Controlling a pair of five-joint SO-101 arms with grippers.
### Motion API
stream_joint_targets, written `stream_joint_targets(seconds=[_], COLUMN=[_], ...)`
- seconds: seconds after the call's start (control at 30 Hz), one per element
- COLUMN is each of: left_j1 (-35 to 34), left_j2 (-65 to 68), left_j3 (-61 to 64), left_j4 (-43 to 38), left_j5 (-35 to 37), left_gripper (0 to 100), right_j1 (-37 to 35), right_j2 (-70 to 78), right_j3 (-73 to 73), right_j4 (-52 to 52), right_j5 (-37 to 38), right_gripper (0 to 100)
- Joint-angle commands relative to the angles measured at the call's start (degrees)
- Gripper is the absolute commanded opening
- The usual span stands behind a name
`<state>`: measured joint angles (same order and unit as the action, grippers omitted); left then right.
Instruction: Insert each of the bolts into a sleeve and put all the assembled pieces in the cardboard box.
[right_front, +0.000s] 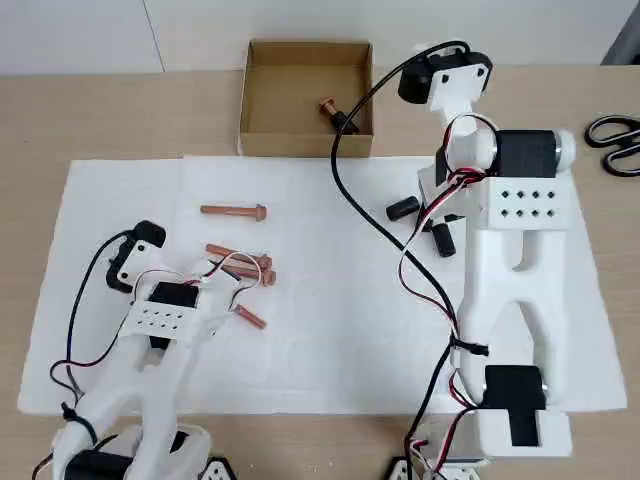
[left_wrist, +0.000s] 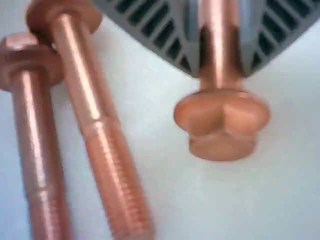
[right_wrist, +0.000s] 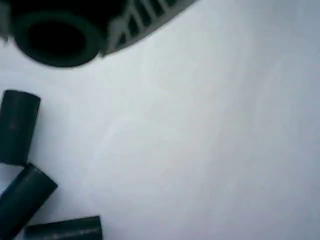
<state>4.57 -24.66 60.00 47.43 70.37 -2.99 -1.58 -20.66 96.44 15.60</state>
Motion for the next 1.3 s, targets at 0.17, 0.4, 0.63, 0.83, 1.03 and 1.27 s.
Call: stream_joint_targets(seconds=[0.17, 0.4, 0.63, 0.83, 1.03, 1.27], left_j1=[-0.09, -0.44, -0.53, -0.53, -0.53, -4.04], left_j2=[-0.44, -0.35, -0.26, -0.26, -0.35, 0.09], left_j3=[-1.89, -20.53, -29.32, -29.23, -25.63, -25.01], left_j4=[2.02, 26.81, 36.31, 36.66, 36.66, 34.81], left_j5=[-4.75, -30.51, -48.79, -51.52, -50.9, -34.64], left_gripper=[1, 1, 1, 1, 1, 1], right_j1=[0.04, 0.13, 0.13, 0.13, 0.13, 0.13], right_j2=[-3.03, -3.03, -2.95, -2.95, -3.03, -3.03], right_j3=[-0.35, -0.35, -0.35, -0.35, -0.35, -0.35], right_j4=[-0.4, -0.4, -0.4, -0.31, -0.31, -0.31], right_j5=[-0.53, -0.53, -0.53, -0.53, -0.53, -0.53], right_gripper=[0.4, 0.4, 0.4, 0.4, 0.4, 0.4])
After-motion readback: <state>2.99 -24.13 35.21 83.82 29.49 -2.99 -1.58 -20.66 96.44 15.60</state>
